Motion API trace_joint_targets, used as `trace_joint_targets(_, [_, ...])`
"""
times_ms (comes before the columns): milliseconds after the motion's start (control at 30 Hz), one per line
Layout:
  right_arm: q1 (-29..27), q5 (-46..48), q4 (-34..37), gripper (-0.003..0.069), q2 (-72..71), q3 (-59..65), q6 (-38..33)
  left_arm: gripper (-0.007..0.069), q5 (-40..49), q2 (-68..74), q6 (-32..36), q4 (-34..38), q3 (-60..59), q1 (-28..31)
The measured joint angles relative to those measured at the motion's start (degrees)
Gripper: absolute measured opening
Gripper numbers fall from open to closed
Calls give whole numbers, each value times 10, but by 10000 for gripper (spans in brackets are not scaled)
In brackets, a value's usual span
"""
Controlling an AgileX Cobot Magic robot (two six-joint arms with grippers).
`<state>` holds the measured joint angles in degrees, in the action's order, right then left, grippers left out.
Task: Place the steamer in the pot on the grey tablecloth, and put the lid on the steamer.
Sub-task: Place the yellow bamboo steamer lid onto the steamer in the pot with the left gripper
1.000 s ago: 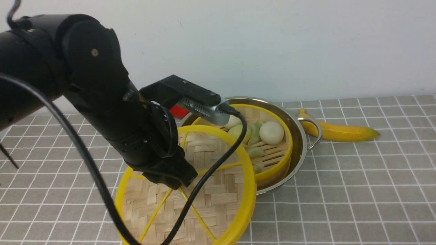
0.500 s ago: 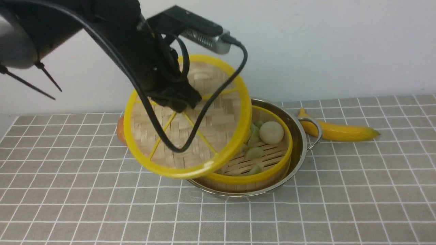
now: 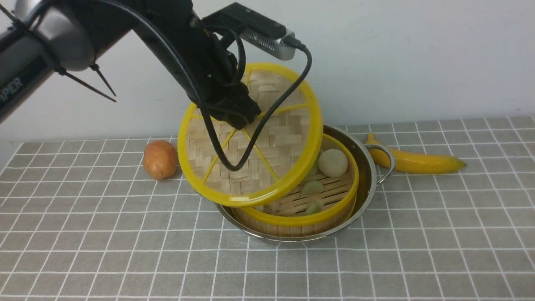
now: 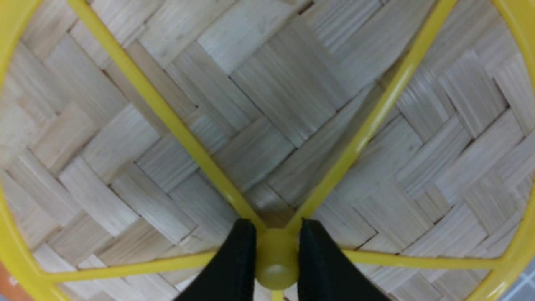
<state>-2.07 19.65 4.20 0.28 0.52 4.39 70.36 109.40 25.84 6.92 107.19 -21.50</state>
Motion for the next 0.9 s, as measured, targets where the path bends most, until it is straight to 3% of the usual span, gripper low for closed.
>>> trace_joint_targets(367, [0, 0, 0, 240, 0, 0, 0, 117, 0, 15, 158, 0, 0, -14])
trace_joint_targets(567, [0, 0, 0, 240, 0, 0, 0, 117, 0, 15, 169, 40, 0, -18])
trace_joint_targets(900, [0, 0, 0, 240, 0, 0, 0, 117, -31, 15, 141, 167, 0, -18])
